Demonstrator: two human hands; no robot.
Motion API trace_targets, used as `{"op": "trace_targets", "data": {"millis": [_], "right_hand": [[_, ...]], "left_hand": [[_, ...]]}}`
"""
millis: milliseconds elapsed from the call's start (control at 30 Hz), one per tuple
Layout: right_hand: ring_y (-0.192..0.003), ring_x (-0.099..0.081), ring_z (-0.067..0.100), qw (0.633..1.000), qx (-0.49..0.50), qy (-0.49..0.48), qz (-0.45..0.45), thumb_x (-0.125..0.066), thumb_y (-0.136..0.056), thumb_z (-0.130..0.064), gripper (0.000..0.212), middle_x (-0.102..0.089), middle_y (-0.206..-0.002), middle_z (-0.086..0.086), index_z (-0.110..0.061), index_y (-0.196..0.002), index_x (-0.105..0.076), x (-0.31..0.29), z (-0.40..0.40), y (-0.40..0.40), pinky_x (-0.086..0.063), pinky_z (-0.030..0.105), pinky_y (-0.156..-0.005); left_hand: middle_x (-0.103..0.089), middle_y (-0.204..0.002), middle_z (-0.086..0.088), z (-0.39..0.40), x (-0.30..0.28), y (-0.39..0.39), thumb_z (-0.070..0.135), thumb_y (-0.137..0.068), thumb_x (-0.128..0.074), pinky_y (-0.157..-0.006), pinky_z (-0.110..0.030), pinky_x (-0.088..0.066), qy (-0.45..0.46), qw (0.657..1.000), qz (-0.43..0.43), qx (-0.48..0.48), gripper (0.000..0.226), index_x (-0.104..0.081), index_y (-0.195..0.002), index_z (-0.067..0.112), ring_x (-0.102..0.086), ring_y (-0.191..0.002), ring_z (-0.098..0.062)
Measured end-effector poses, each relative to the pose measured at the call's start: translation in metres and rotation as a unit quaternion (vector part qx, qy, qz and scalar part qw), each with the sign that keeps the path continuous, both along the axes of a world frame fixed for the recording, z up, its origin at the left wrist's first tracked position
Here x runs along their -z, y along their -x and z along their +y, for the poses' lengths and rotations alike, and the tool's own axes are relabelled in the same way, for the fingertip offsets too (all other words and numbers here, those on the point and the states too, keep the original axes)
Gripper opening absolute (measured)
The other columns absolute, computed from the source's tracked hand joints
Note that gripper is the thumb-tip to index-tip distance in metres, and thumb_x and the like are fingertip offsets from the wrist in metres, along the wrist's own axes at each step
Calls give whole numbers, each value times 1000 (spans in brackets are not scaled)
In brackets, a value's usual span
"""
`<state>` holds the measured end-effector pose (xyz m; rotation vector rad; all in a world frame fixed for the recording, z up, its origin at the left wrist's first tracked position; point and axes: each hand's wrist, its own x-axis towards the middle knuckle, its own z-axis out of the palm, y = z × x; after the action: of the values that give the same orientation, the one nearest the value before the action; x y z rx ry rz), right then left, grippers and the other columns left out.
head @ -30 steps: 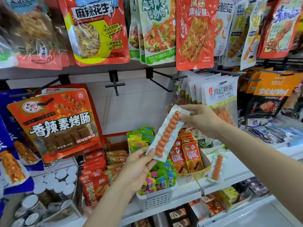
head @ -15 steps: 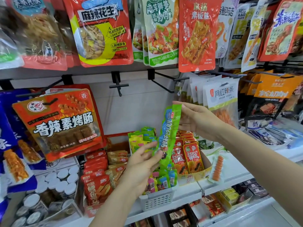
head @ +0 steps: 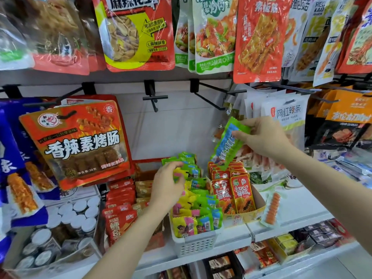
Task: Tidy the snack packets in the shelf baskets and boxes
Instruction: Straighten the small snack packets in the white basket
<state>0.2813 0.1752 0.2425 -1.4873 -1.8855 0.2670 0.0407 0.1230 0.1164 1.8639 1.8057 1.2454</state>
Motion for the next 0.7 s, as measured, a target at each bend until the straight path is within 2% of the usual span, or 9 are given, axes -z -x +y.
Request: {"op": "trace_targets", "data": {"millis": [33, 100, 200, 267, 333, 400, 500, 600, 700], "right_hand": [[-42, -56, -4, 1000, 13, -18, -1, -71, -86, -39, 42, -67, -62, -5, -15, -120, -68, 5, 1, 2, -40, 7, -42], [-36, -49, -8, 999, 11, -35, 25, -71, -87, -34, 41, -57, -57, -14, -12, -122, -67, 15, 3, 7, -33, 5, -39], [-45, -55, -8, 997, -5, -49, 56, -70, -88, -33, 31, -62, -63, -16, -16, -115, -72, 21, 3, 16, -37, 5, -44], [-53, -61, -5, 996, -26, -55, 68, -69, -88, -32, 26, -67, -68, -15, -20, -111, -74, 23, 2, 24, -48, 12, -53], [-65, -65, 1, 996, -38, -44, 69, -70, -88, -33, 27, -70, -76, -11, -22, -112, -74, 28, 4, 33, -56, 23, -66], [-56, -55, -4, 997, -45, -32, 54, -72, -86, -33, 27, -64, -68, -14, -20, -110, -75, 36, 9, 41, -46, 14, -60], [-53, -46, -1, 999, -52, -13, -2, -73, -86, -30, 18, -52, -54, -14, -16, -95, -78, 54, 14, 52, -36, 19, -61], [-73, -62, 25, 995, -67, 30, -74, -74, -85, -28, 20, -67, -75, 13, -11, -94, -77, 77, 12, 64, -46, 31, -71], [-93, -60, 28, 975, -102, 87, -177, -71, -87, -33, 23, -64, -94, 14, -12, -94, -74, 101, 11, 75, -46, 33, -82]], "left_hand": [[-62, -128, 1, 5, 0, -1, 17, -92, -63, -103, -26, -38, 16, 998, 51, 25, 33, -63, -125, 16, -55, -120, -15], [-55, -140, -2, 18, 1, -7, 37, -94, -61, -109, -27, -31, 68, 985, 132, 90, 45, -56, -134, 16, -46, -132, -18], [-52, -143, -4, 33, 8, -15, 64, -89, -51, -114, -39, -30, 134, 947, 267, 123, 67, -51, -140, 21, -42, -135, -23], [-55, -139, -3, 34, 14, -16, 74, -88, -39, -115, -44, -23, 173, 922, 324, 120, 71, -53, -137, 25, -42, -133, -25], [-63, -127, 3, 30, 22, -13, 77, -88, -31, -116, -44, -16, 177, 926, 310, 125, 67, -61, -124, 30, -49, -125, -19], [-66, -120, 10, 23, 29, -6, 77, -88, -28, -113, -40, -13, 159, 934, 289, 135, 62, -65, -114, 34, -52, -121, -14], [-60, -133, 11, 17, 34, 1, 74, -89, -32, -110, -40, -12, 159, 941, 266, 138, 56, -63, -119, 39, -43, -131, -15], [-58, -135, 9, 16, 32, -1, 73, -90, -33, -113, -42, -11, 166, 939, 268, 135, 55, -62, -123, 39, -43, -131, -15], [-59, -126, 7, 15, 30, -3, 71, -92, -30, -114, -43, -13, 161, 939, 275, 129, 55, -61, -124, 39, -44, -128, -15]]}}
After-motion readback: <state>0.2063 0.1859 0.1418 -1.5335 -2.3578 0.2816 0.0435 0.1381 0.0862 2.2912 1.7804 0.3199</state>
